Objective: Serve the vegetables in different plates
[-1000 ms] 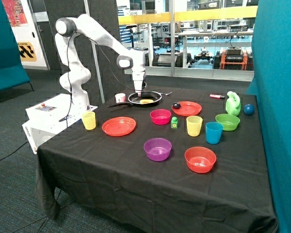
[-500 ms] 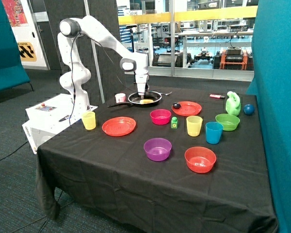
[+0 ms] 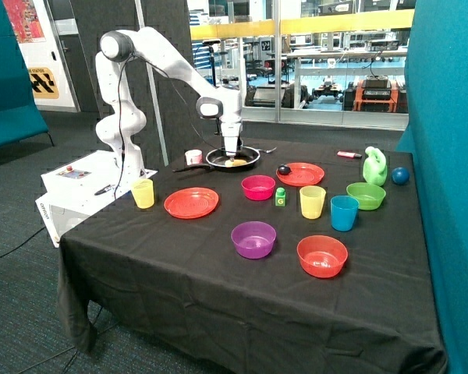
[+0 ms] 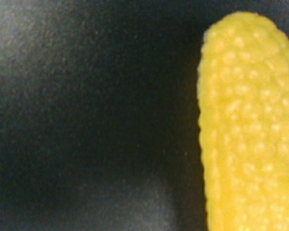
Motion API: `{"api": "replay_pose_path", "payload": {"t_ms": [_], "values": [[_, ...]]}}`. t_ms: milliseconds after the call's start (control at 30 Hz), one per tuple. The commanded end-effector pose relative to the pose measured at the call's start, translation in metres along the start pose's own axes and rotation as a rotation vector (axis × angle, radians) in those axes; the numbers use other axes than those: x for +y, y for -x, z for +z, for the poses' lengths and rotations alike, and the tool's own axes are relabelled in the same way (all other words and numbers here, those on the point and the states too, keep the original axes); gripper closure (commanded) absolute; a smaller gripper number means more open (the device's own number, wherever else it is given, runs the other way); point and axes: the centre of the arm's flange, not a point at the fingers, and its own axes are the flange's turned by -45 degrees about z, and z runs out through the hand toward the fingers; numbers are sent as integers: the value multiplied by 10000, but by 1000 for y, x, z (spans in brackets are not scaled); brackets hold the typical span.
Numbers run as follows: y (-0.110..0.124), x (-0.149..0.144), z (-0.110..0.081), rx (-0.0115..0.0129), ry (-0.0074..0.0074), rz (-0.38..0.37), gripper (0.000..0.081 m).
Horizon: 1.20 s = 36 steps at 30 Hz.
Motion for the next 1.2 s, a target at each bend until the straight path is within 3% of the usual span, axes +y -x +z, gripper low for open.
{"api": "replay_pose_path", "payload": {"t_ms": [0,667,1167], "values": [[-6,3,6,7,12,-96,230],[-18,4,24,7,12,216,381],[-21,-6,27,7,12,102,399]]}}
